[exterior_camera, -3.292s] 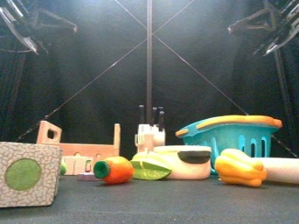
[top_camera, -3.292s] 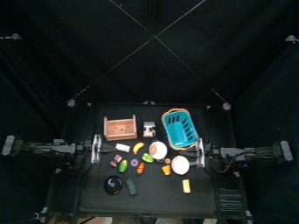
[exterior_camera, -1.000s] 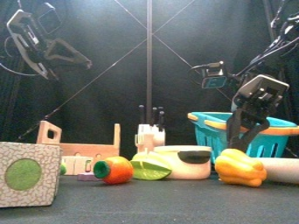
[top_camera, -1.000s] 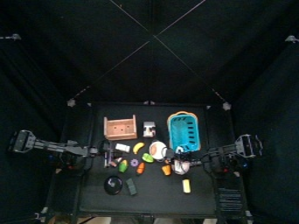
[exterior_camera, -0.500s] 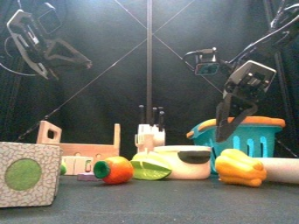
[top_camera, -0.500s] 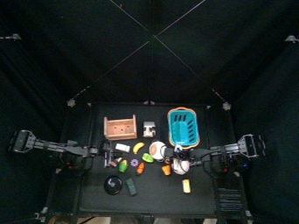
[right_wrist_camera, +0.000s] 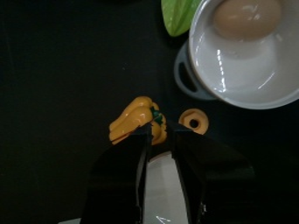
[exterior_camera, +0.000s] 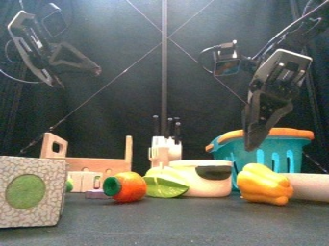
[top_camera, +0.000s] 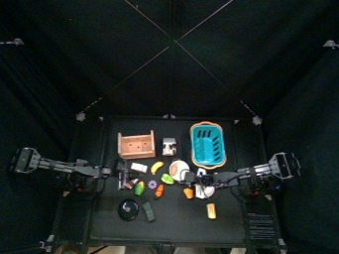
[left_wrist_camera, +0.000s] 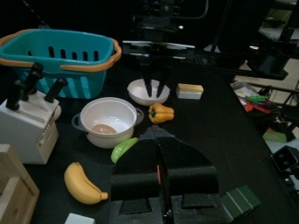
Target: Grab yellow nut
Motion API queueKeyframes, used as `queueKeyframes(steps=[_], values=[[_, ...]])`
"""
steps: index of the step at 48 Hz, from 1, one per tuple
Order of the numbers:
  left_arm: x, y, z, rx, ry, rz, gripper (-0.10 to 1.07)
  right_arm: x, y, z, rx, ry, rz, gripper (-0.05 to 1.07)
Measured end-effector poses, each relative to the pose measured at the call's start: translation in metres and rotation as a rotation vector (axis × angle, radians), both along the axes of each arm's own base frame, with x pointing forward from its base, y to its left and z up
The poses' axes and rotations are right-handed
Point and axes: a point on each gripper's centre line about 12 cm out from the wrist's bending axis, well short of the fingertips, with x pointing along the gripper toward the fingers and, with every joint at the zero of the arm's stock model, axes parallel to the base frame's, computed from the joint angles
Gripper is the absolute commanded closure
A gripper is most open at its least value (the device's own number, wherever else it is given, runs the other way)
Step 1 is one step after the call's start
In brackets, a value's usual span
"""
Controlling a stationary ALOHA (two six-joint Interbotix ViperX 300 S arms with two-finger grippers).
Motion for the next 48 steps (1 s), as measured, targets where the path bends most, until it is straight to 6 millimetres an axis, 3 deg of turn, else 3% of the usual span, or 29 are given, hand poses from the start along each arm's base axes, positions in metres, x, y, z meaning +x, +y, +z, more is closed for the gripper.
queueKeyframes(steps=[20, 32, 48], values=[[-0.003, 0.001, -0.006, -0.001, 0.017, 0.002, 1.0, -0.001, -0.013, -0.008, -0.073, 0.037, 0.008, 0.39], [-0.003, 0.001, -0.007, 0.0, 0.018, 0.005, 1.0, -0.002, -0.018, -0.027, -0.115, 0.114, 0.029, 0.37], [-0.003, 0.002, -0.007, 0.0, 0.02, 0.007, 1.0, 0.002, -0.021, -0.031, -0.128, 0.124, 0.031, 0.22]])
